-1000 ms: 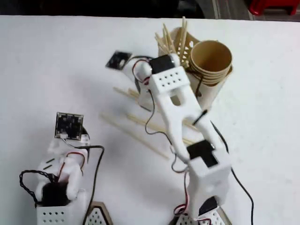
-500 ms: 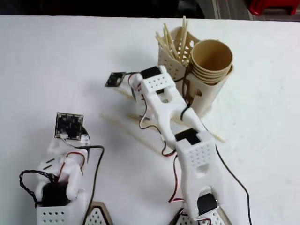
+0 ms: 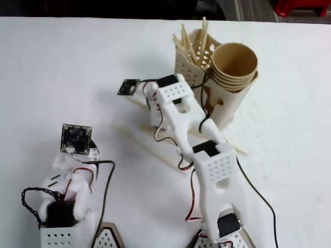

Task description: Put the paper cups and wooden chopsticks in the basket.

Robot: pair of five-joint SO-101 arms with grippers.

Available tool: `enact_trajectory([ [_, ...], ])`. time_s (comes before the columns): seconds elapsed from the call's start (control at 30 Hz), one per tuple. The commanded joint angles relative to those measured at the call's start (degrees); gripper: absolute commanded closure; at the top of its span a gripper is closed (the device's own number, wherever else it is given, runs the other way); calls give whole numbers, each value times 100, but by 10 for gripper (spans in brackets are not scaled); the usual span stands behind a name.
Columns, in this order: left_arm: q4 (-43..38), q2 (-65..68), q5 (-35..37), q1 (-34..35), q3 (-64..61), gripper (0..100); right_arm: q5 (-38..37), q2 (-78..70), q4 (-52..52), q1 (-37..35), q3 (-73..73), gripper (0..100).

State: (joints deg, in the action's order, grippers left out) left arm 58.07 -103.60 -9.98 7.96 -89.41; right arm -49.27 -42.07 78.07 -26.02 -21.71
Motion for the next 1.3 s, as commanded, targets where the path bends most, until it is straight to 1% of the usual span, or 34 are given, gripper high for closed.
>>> enact_trajectory([
  [0.0,-132,-66,-44,4,18,973,-26,-13,347,-242,44,937],
  [0.03,-132,-66,-44,4,18,973,-18,-4,426,-295,44,972],
  [0.07,-132,-66,-44,4,18,973,-9,13,514,-356,44,985],
  [0.13,-132,-66,-44,4,18,973,-9,40,699,-418,44,968],
  [0.23,-132,-66,-44,13,18,973,26,40,840,-488,26,981],
  [0.37,-132,-66,-44,13,18,973,360,40,866,-514,26,981],
  [0.5,-132,-66,-44,13,18,973,527,224,866,-488,53,981],
  [1.07,-132,-66,-44,31,18,973,1213,2791,1789,-514,53,981],
  [1.13,-132,-66,-44,31,18,973,1222,3116,1842,-514,53,981],
  [1.27,-132,-66,-44,31,18,973,1503,3899,1798,-514,18,981],
])
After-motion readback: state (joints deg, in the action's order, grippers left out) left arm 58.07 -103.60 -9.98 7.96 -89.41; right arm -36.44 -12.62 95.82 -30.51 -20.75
